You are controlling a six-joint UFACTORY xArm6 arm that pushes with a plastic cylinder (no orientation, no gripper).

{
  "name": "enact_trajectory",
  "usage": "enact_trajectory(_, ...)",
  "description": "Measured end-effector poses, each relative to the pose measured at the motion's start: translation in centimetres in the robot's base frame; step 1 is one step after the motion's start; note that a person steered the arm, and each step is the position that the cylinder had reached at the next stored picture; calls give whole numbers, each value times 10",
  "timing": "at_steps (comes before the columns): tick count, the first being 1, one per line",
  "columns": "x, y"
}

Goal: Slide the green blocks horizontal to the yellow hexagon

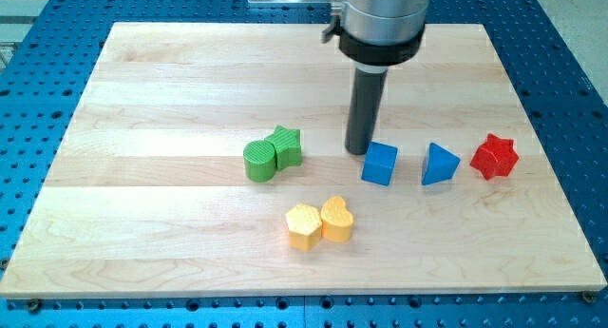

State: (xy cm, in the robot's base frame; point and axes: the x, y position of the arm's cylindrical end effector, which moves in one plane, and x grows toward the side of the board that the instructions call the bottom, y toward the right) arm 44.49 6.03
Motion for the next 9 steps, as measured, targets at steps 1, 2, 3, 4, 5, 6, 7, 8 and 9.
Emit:
enact_trajectory(1, -9, -6)
enact_trajectory(2, -18, -27)
enact_trajectory(3, -17, -65)
enact_trajectory(4, 19, -105)
enact_trajectory(5, 37, -126)
enact_trajectory(6, 42, -123)
enact_trajectory(7, 59, -119)
enact_trajectory(8, 78, -119)
enact_trajectory(9, 52, -114)
